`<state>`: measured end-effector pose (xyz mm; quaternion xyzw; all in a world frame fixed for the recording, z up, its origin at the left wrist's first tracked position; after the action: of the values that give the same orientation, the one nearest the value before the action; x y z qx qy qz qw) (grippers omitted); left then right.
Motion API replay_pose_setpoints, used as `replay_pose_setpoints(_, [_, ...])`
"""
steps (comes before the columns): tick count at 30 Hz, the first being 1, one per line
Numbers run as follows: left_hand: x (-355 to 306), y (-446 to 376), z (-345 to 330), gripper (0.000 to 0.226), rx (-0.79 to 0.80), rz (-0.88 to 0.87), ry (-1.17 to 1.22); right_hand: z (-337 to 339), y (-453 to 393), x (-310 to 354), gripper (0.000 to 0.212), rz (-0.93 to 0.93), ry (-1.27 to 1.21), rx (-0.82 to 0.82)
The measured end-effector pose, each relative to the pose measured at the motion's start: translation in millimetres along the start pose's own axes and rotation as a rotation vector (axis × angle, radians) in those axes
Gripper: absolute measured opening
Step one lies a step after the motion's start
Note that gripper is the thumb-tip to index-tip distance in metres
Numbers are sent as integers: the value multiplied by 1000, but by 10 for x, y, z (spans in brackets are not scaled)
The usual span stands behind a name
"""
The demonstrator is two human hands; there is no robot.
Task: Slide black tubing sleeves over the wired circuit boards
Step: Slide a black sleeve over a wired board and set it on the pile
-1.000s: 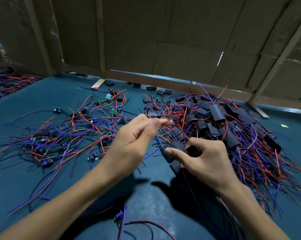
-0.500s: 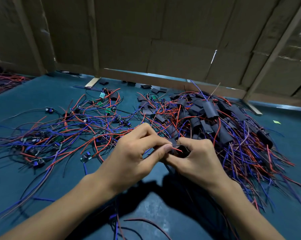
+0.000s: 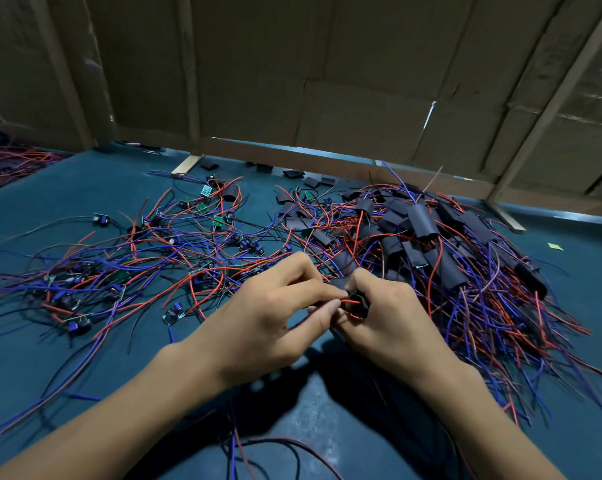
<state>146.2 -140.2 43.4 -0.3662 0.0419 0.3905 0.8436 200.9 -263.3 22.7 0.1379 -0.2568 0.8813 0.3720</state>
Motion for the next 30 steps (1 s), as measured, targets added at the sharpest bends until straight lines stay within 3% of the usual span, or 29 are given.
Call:
replay_pose_setpoints(5, [24, 22, 12, 20, -32, -14, -26, -26, 8, -99, 39, -83, -69, -25])
replay_pose_setpoints(15, [39, 37, 51, 16, -63, -9, -80, 16, 24, -55, 33, -15, -112, -99])
replay_pose_setpoints(21, [19, 26, -21, 16, 11, -34, -84, -69, 12, 46, 25, 21, -62, 11])
replay_pose_setpoints(24, [20, 9, -39, 27, 56, -44, -34, -140, 6, 75, 46, 27, 30, 143])
replay_pose_setpoints(30, [19, -6, -101, 33, 144, -122, 34, -272, 61, 222, 6, 144, 59, 314])
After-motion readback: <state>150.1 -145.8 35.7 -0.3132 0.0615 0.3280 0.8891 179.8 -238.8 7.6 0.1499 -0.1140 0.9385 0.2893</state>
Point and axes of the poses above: each hand's wrist, its own y-axis away from the middle knuckle, its own z-axis out of the back of the hand, x = y × z, the point moved 8 cm from there along -y, towards the middle knuckle, and after that the axes turned 9 degrees about x, right-handed, at the moved point
